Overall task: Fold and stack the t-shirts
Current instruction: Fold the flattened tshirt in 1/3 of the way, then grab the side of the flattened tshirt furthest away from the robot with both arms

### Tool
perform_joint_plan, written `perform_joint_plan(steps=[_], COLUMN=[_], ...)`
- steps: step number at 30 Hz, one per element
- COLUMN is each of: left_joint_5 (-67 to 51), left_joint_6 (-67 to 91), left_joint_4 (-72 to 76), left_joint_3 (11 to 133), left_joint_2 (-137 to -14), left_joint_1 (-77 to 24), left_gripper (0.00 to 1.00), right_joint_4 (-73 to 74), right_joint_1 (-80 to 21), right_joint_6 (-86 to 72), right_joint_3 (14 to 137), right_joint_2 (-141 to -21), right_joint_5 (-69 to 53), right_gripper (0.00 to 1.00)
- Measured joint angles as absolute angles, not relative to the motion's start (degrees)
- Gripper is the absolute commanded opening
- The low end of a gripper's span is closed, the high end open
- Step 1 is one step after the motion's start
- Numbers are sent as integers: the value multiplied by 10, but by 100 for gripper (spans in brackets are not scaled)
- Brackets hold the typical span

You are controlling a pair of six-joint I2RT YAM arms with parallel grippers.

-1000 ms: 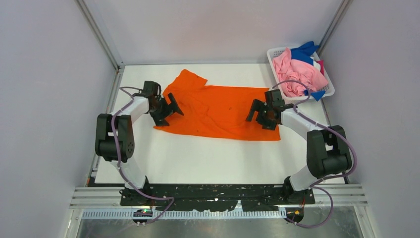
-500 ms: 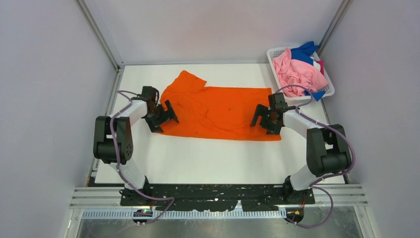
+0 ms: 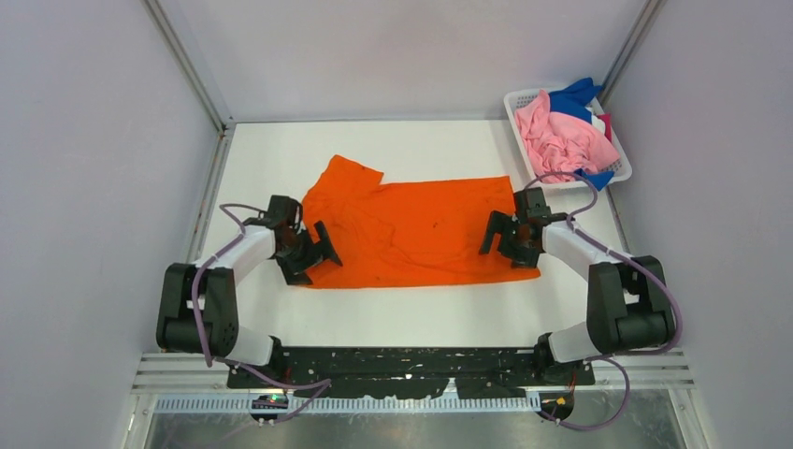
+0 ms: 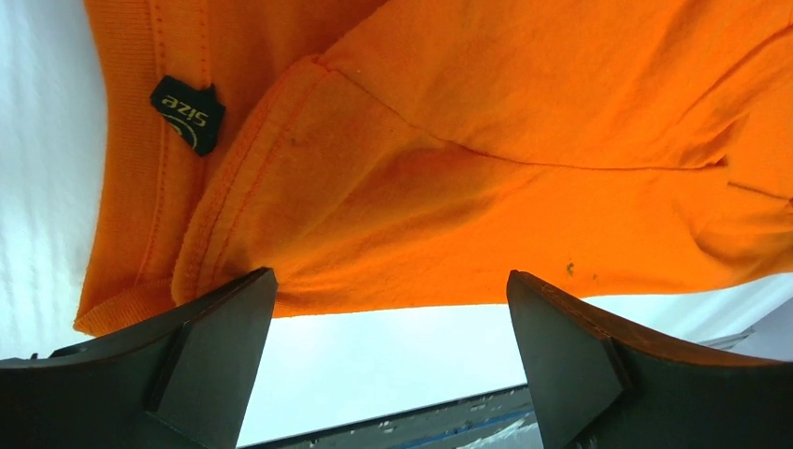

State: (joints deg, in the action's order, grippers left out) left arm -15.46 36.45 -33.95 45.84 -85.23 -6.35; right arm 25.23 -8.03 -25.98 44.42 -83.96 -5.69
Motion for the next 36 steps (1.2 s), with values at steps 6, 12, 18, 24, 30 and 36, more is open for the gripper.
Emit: perform_joint_plan(steps=[6, 12, 18, 24, 30, 36], left_joint_5=[-156, -156, -156, -151, -134, -138], left_joint_6=[387, 411, 422, 423, 429, 431], left_joint_4=[-359, -399, -429, -471, -509, -509], left_joint_3=[388, 335, 307, 290, 286, 291], left_joint_2=[-770, -693, -645, -605, -569, -566], left_joint_1=[-107, -122, -140, -153, -153, -153], left_gripper=[100, 100, 100, 100, 99, 100], right_joint_4=[313, 388, 452, 488, 508, 508], right_joint_1=[-79, -79, -79, -110, -129, -130], right_joint_6=[-256, -272, -294, -328, -351, -353], right_joint_3=[408, 378, 356, 343, 340, 346], right_joint_2=[-789, -747, -722, -709, -693, -653], right_joint_5=[-41, -36, -36, -28, -3, 10], right_gripper=[95, 95, 95, 95, 95, 95])
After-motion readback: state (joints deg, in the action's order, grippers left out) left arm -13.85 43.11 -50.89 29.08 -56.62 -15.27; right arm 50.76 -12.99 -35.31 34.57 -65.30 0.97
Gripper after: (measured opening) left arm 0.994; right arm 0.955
